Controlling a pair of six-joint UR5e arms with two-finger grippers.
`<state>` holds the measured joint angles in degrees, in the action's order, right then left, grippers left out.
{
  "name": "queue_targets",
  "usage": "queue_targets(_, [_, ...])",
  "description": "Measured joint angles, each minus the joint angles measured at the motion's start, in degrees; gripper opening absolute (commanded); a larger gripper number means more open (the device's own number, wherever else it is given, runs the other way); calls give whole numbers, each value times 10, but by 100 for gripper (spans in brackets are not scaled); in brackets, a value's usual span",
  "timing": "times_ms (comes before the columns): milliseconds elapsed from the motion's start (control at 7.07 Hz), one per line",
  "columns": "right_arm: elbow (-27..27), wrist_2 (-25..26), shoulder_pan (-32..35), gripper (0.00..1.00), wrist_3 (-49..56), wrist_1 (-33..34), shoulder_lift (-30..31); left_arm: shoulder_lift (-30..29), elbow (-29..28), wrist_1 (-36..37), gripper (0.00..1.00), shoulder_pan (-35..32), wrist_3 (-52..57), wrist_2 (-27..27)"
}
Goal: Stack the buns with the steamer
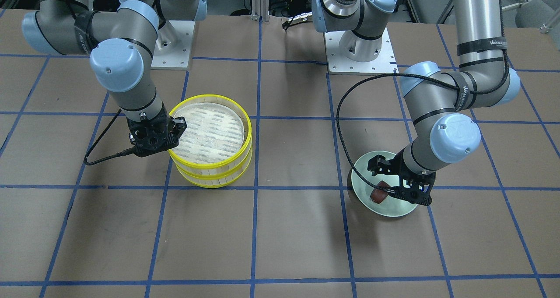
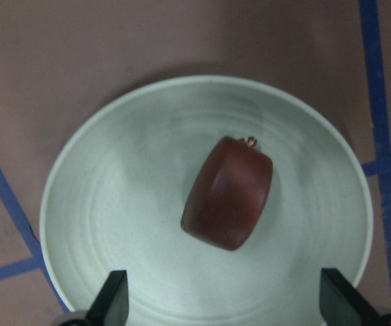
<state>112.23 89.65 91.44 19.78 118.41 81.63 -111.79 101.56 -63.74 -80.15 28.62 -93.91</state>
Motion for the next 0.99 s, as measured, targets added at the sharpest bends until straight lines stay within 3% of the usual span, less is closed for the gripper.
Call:
queue_targets(424, [0, 2, 0, 0, 0, 3, -8, -37, -3, 67, 100, 0, 93, 37])
queue_targets(566, [0, 3, 1, 7, -2, 3, -12, -41, -1, 66, 99, 0, 97, 40])
queue_targets(707, [-1, 4, 1, 27, -4, 3, -15, -43, 1, 63, 90, 0, 99, 41])
queue_targets(848, [-1, 4, 1, 58, -6, 1, -17, -44, 3, 59, 49, 0, 100, 42])
queue_targets(990, [-1, 4, 1, 100, -8, -1, -19, -45, 4, 54, 15, 0, 100, 43])
